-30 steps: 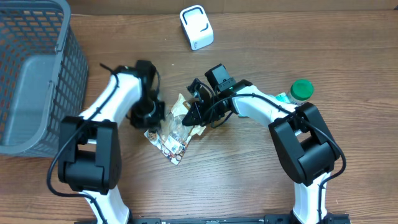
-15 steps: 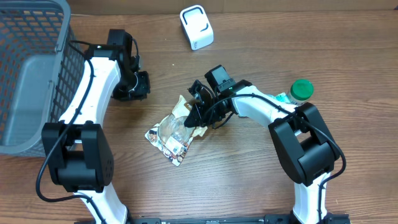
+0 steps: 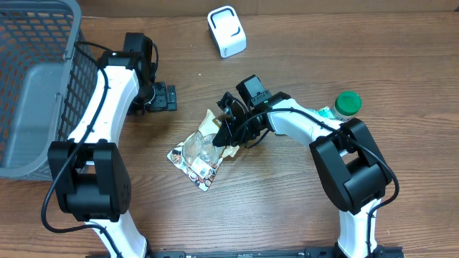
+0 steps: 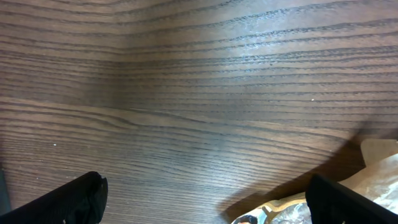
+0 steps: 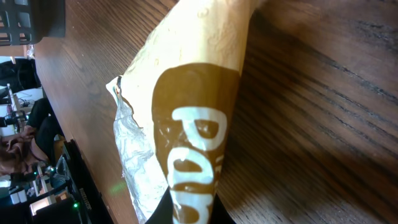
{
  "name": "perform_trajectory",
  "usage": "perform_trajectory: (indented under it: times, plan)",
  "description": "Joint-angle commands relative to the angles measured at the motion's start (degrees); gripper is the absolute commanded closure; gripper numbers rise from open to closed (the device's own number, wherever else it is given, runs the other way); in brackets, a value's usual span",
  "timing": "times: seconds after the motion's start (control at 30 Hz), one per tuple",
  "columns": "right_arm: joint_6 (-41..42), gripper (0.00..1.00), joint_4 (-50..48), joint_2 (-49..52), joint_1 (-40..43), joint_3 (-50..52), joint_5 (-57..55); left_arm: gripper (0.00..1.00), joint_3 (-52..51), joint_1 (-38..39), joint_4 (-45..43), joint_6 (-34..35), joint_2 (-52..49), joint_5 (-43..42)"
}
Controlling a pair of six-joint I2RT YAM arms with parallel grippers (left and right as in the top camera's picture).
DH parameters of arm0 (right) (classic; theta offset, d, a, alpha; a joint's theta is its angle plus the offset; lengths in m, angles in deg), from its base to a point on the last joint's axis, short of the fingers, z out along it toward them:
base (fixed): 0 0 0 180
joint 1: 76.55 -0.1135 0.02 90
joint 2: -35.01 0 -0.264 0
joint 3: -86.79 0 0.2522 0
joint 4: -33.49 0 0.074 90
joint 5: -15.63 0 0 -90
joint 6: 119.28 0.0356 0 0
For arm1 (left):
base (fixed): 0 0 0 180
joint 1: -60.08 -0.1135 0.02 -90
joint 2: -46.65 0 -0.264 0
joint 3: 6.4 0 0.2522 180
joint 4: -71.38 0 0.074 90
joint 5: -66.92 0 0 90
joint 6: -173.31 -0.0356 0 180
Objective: Scan the item barcode
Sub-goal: 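Open the left gripper and pull the left arm back left, then lift the snack bag up toward the white scanner with right gripper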
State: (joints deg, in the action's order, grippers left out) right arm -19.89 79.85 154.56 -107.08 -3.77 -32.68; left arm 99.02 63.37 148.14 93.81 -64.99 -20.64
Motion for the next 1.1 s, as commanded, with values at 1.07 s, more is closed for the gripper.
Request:
perform_trajectory:
  times: [1.07]
  plan:
    - [-10.4,0.96,20.6,-6.2,-0.7,-29.3,-14.3,0.00,0.3,0.1,-0.1,-0.2,0.0,1.1]
